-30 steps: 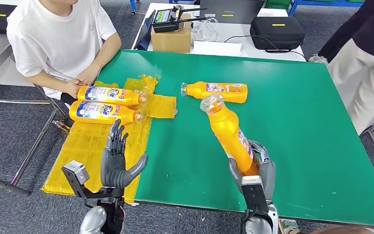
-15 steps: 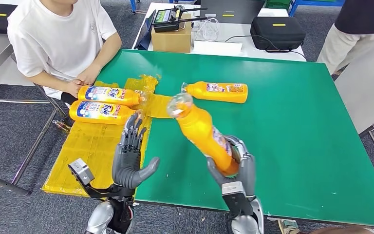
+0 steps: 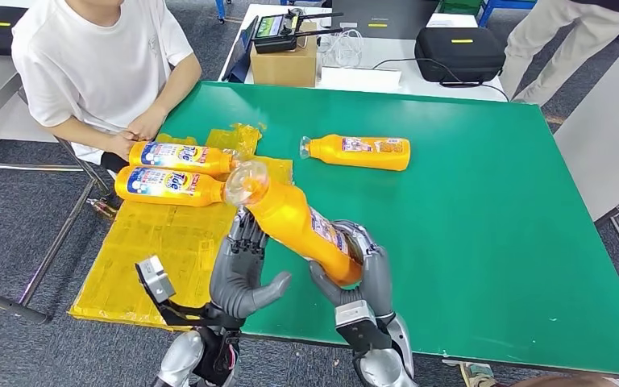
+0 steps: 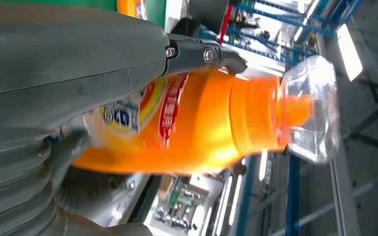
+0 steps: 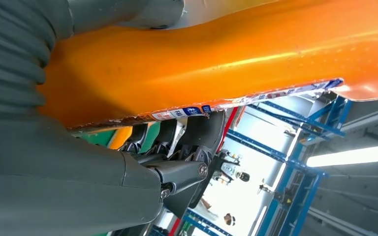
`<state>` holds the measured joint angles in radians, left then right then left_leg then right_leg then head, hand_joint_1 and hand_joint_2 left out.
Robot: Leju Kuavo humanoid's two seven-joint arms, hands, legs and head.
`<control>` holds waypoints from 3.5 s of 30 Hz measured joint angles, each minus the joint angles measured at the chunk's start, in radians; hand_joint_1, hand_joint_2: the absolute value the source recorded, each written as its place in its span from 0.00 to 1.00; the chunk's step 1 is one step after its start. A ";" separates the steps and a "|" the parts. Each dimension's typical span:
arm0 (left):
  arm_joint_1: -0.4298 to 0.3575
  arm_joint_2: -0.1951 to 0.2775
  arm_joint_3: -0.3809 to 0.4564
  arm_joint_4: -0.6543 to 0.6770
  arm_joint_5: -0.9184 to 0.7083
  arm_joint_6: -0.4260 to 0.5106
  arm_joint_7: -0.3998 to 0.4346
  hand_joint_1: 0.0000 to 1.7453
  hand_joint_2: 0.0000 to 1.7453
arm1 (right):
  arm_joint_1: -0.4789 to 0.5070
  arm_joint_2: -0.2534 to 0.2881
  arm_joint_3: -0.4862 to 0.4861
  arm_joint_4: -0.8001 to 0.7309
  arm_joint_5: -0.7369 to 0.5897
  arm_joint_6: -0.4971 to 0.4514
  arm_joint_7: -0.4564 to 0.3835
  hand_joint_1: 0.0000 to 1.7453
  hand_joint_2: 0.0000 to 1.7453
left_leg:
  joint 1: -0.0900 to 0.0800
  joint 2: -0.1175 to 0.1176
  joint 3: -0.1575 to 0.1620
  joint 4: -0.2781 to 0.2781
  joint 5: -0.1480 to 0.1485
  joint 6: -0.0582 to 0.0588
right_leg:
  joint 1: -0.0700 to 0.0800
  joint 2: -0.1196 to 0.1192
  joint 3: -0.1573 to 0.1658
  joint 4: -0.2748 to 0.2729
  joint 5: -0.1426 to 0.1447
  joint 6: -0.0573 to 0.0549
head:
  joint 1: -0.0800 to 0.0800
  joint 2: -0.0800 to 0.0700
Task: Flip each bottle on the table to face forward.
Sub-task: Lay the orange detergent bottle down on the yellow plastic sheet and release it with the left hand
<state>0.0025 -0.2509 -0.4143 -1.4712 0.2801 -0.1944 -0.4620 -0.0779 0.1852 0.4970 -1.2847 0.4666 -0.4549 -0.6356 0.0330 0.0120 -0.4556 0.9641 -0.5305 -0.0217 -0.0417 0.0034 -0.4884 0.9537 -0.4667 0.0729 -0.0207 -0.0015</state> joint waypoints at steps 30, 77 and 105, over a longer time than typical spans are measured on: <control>-0.079 0.019 -0.046 0.099 -0.282 0.221 0.052 0.00 1.00 | -0.061 0.001 0.134 0.071 0.085 -0.089 -0.045 0.96 1.00 | 0.000 0.000 0.000 0.000 0.000 0.000 | 0.000 0.000 0.000 0.000 0.000 0.000 | 0.000 0.000; -0.119 0.087 0.040 0.127 -0.843 0.594 0.100 1.00 1.00 | -0.014 -0.003 0.175 -0.002 0.067 -0.146 -0.033 0.00 0.00 | 0.000 0.000 0.000 0.000 0.000 0.000 | 0.000 0.000 -0.001 0.000 0.000 0.000 | 0.000 0.000; -0.480 0.312 0.343 0.858 -1.378 0.555 0.422 0.94 1.00 | 0.062 -0.003 0.144 -0.091 -0.019 -0.119 -0.061 0.00 0.00 | 0.001 0.001 0.011 -0.001 0.002 -0.002 | 0.001 0.000 0.008 0.005 0.000 0.000 | 0.000 0.000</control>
<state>-0.4773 0.0614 -0.0713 -0.6127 -1.0978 0.3605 -0.0395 -0.0158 0.1822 0.6414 -1.3756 0.4479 -0.5742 -0.6968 0.0338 0.0131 -0.4449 0.9631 -0.5284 -0.0237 -0.0410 0.0036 -0.4800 0.9586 -0.4668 0.0726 -0.0205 -0.0015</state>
